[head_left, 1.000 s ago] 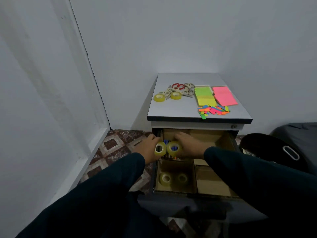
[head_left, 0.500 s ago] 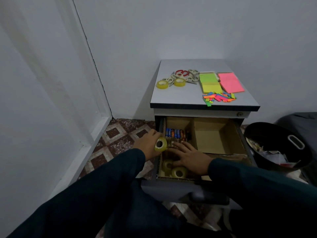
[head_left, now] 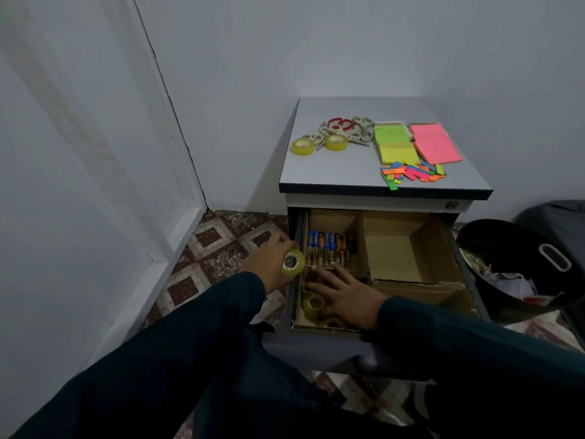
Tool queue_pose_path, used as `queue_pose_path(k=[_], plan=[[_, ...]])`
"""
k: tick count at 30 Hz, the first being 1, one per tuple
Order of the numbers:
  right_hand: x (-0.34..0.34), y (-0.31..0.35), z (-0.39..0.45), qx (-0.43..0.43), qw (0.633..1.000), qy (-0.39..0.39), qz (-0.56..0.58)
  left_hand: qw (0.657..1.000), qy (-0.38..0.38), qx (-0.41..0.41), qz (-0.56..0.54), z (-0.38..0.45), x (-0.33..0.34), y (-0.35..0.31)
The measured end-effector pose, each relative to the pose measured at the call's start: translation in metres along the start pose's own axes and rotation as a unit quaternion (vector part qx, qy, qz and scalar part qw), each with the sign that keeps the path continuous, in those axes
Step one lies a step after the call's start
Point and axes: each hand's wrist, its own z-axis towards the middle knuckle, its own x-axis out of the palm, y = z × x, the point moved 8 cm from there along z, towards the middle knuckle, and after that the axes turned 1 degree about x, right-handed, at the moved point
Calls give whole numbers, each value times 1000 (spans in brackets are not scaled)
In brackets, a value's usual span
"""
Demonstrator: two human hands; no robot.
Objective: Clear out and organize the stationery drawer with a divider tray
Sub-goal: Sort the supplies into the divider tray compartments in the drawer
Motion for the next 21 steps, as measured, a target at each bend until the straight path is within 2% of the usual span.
queue_pose_path(k=[10,16,19,21], plan=[[-1,-2,-2,10,999,-30,15,999,31,-17,-12,-1,5,-2],[-20,-30,-24,32,983,-134,121,999,31,-9,-43,-3,3,-9],[-27,-53,-41,75,961,-206,167,998,27,16,-62,-2,2,-19],[-27,-66,-47,110,945,-221,213,998,32,45,-40,-2,3,-28]])
